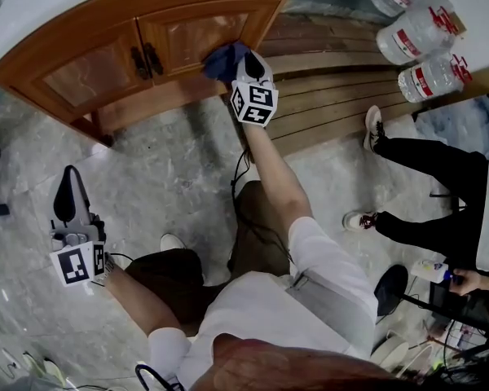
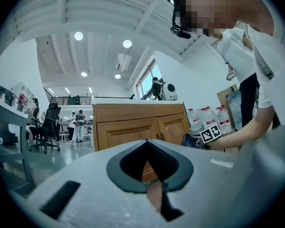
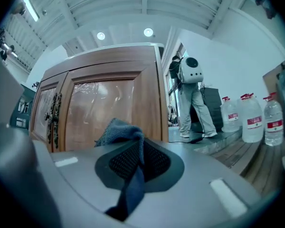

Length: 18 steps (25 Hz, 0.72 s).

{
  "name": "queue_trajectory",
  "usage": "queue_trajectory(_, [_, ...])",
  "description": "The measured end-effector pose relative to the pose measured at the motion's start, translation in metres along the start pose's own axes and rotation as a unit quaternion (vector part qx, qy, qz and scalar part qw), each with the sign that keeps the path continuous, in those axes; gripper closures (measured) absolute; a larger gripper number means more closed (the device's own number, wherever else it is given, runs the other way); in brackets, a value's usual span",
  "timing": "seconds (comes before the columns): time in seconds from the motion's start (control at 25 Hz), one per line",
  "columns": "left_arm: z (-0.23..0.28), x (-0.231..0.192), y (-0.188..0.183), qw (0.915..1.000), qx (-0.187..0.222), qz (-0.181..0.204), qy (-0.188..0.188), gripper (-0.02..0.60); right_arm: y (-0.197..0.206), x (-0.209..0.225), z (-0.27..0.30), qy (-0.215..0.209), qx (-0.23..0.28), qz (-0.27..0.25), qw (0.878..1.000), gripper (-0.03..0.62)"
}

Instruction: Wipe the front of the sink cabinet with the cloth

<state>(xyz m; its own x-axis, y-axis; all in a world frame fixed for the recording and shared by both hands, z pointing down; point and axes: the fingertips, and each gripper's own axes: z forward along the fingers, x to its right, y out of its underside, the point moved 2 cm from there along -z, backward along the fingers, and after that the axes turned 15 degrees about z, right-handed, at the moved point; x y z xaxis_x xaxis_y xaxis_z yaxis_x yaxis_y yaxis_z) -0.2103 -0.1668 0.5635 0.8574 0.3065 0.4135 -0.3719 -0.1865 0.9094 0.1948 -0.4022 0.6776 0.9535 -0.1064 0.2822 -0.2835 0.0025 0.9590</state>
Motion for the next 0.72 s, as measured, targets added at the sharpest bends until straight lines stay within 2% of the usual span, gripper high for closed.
queue_trajectory(0.32, [0.001,0.003,0.002,1.0,-0.001,-0.001,0.006,0.58,-0.016,0.042,-0.005,0.034,0.006,-0.016,0.999,0.565])
queue_trajectory(0.56, [0.005,0.007,0.006,0.9999,0.005,-0.01,0.013,0.58,-0.021,0.036,-0.012,0.022,0.006,-0.022,0.999,0.565])
queue_trajectory(0.72, [0.015,0.006,0.012,0.999,0.015,-0.039,0.016,0.58,-0.037,0.02,-0.027,0.0,0.011,-0.02,1.0,0.565])
